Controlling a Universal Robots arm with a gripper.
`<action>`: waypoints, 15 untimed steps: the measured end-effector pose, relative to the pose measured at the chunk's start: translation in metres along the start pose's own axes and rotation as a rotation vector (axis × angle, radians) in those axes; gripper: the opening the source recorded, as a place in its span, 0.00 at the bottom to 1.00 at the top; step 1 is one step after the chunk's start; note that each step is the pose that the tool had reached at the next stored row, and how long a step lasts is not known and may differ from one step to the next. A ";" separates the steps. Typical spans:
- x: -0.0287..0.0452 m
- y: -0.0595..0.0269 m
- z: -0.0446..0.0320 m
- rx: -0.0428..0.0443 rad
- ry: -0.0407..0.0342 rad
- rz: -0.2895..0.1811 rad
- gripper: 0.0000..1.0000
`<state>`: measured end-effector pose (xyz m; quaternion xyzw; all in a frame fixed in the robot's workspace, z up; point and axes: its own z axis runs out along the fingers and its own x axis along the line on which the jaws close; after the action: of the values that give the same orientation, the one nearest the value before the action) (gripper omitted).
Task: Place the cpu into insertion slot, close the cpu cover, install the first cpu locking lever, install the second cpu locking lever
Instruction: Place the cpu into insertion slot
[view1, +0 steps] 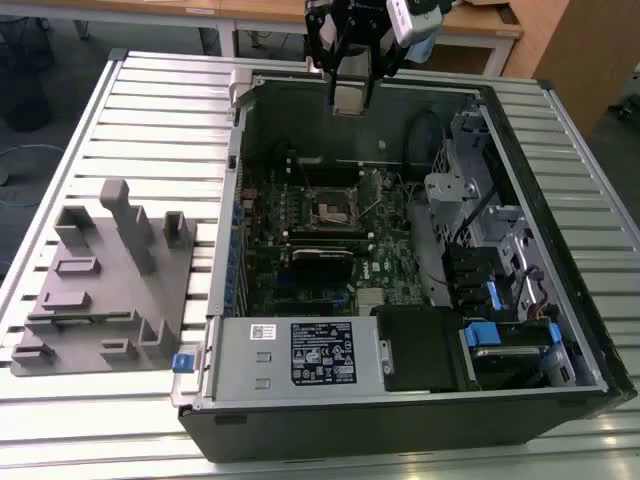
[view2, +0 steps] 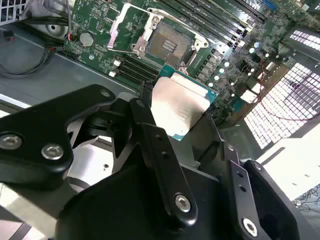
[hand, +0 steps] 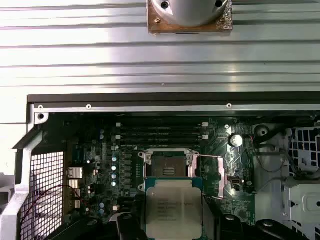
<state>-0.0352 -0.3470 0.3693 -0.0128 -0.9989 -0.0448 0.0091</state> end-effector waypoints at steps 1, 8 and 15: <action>0.0000 0.0000 0.0000 0.0000 0.0000 0.000 0.54; 0.0000 -0.0001 0.0010 -0.0002 -0.0001 0.000 0.54; -0.0001 -0.0003 0.0029 0.0000 0.0000 0.000 0.54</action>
<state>-0.0352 -0.3470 0.3663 -0.0128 -0.9989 -0.0448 0.0091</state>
